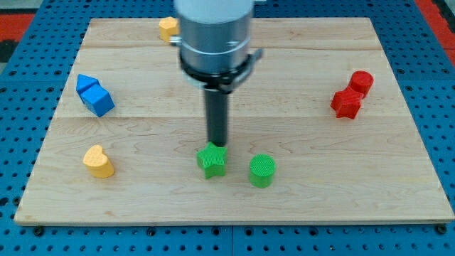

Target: Move the green star along with towards the bottom right

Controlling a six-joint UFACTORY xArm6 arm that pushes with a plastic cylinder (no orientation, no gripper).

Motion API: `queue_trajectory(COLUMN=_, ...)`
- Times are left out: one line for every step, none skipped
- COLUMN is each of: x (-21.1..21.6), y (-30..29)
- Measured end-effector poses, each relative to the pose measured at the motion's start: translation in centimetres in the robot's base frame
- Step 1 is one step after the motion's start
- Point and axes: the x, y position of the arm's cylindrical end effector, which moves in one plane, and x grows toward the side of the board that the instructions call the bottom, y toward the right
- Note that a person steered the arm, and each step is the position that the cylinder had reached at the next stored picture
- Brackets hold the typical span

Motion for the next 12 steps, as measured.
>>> queue_trajectory(x=0.0, y=-3.9)
queue_trajectory(x=2.3, y=-3.0)
queue_trajectory(x=3.1, y=1.0)
queue_trajectory(x=4.0, y=2.2)
queue_trajectory(x=5.1, y=0.4)
queue_trajectory(x=6.0, y=1.1)
queue_trajectory(x=5.0, y=6.0)
queue_trajectory(x=4.5, y=11.5)
queue_trajectory(x=4.5, y=12.6)
queue_trajectory(x=4.5, y=14.1)
queue_trajectory(x=4.0, y=16.5)
queue_trajectory(x=2.3, y=18.1)
